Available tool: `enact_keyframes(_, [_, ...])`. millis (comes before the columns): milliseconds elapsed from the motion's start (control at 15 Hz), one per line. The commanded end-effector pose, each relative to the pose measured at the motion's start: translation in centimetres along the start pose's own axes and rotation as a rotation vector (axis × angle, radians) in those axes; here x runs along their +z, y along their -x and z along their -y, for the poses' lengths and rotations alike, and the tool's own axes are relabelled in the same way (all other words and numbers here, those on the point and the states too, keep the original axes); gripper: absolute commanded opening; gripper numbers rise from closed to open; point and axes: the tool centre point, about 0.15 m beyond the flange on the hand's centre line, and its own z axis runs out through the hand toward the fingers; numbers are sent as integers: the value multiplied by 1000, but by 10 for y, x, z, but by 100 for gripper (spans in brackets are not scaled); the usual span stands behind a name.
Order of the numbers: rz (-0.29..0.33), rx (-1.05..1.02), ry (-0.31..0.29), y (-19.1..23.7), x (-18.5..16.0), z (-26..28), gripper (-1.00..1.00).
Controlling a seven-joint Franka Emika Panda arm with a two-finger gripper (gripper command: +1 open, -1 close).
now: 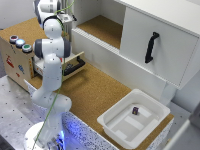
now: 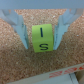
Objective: Go towards the drawer and store the yellow object
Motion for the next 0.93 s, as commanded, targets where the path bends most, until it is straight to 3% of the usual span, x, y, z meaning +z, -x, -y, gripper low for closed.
enact_keyframes(0, [76, 18, -12, -15, -19, -13, -100])
enact_keyframes(400, [71, 258, -1, 57, -45, 6, -100])
enact_keyframes(533, [110, 351, -16, 79, -42, 12, -100])
enact_keyframes(867, [83, 371, -34, 146, -21, 6, -100])
